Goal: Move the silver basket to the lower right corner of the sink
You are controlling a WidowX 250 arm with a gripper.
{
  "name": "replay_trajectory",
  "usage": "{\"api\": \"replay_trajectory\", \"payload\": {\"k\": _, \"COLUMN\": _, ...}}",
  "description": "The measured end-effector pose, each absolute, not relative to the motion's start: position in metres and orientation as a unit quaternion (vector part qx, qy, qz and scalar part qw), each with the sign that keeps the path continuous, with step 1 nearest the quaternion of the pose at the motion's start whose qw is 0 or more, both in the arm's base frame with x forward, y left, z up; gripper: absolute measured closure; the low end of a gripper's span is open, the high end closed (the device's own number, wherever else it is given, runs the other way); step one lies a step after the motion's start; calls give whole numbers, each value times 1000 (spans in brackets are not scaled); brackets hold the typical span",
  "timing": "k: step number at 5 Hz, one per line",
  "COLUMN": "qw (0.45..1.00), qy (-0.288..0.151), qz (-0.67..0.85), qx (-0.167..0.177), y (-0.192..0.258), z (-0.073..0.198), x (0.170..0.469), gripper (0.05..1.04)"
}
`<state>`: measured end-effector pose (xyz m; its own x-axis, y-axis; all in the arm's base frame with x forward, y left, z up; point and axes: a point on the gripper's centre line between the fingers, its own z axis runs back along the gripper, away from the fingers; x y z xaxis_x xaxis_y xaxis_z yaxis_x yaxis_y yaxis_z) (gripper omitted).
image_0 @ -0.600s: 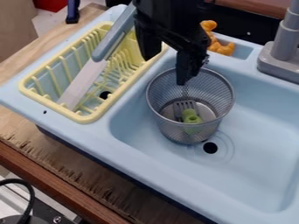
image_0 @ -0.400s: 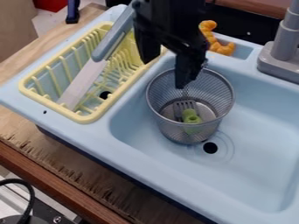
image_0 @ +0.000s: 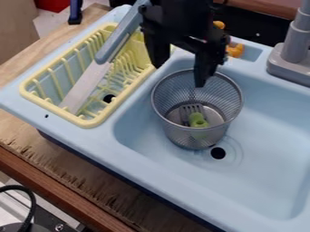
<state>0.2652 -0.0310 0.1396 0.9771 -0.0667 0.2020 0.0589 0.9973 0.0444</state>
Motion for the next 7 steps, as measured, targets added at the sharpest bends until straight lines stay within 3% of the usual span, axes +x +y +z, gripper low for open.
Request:
{"api": "replay_trajectory", "payload": {"k": 2, "qw": 995, "qy": -92, "qz": 3, "qx": 33, "y": -65, "z": 112, "x": 276, "gripper": 85}}
{"api": "replay_trajectory", "payload": {"k": 4, "qw": 995, "qy": -102, "qz": 1, "qx": 24, "y": -81, "z": 111, "x": 280, "gripper": 85}}
{"api": "replay_trajectory", "payload": {"k": 5, "qw": 994, "qy": -98, "qz": 17, "qx": 38, "y": -84, "z": 103, "x": 283, "gripper": 85}}
{"api": "replay_trajectory", "payload": {"k": 6, "qw": 993, "qy": -74, "qz": 45, "qx": 81, "y": -87, "z": 88, "x": 286, "gripper": 85}}
{"api": "replay_trajectory", "payload": {"k": 7, "qw": 995, "qy": -74, "qz": 37, "qx": 57, "y": -90, "z": 82, "x": 286, "gripper": 129}}
